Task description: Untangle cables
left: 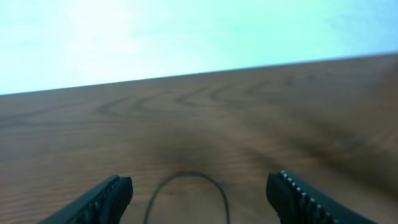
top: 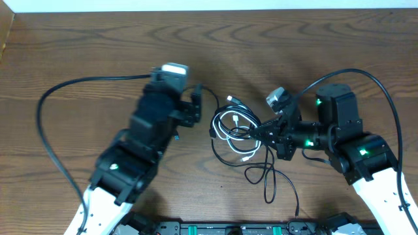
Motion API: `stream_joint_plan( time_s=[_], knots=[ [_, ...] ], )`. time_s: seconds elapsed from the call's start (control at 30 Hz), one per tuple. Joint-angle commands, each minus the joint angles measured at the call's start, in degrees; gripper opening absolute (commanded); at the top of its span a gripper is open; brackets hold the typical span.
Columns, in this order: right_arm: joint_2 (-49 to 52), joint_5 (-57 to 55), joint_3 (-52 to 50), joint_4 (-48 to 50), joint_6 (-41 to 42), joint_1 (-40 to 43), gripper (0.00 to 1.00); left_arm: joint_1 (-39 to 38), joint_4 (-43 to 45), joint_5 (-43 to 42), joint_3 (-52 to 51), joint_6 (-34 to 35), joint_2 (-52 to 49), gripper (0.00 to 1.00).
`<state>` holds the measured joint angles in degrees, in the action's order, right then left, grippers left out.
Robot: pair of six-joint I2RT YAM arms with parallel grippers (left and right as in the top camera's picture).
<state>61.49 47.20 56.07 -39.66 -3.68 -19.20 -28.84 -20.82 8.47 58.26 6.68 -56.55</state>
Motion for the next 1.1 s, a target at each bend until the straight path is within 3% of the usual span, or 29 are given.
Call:
stream_joint_plan(
  time_s=[0.0, 0.2, 0.33, 0.5, 0.6, 0.77, 1.07],
  knots=[
    [1.97, 13.55, 0.37, 0.02, -12.17, 2.51, 0.01, 7.19, -0.87, -20.35, 1.22, 1.09, 0.31, 0.74],
    [9.22, 30.34, 0.37, 0.44, -20.26, 5.99, 0.01, 16.79, -0.98, -54.62, 1.22, -4.92, -3.28, 0.75],
    [15.87, 40.5, 0.37, 0.46, -22.36, 8.59, 0.01, 18.84, -0.98, -68.19, 1.22, -9.7, -6.8, 0.76],
    [22.73, 42.32, 0.37, -0.11, -21.35, 9.51, 0.01, 18.91, -0.96, -72.48, 1.22, -10.62, -11.34, 0.76],
    [23.61, 42.32, 0.37, -0.02, -20.59, 9.53, 0.01, 18.93, -0.98, -77.44, 1.22, -13.88, -12.41, 0.76],
    [23.61, 42.25, 0.37, 0.22, -20.59, 9.55, 0.01, 18.93, -0.76, -78.77, 1.22, -15.06, -12.68, 0.75],
    [23.61, 41.86, 0.37, 0.2, -20.57, 11.54, 0.01, 18.91, -0.79, -81.88, 1.22, -15.02, -12.68, 0.58]
  ],
)
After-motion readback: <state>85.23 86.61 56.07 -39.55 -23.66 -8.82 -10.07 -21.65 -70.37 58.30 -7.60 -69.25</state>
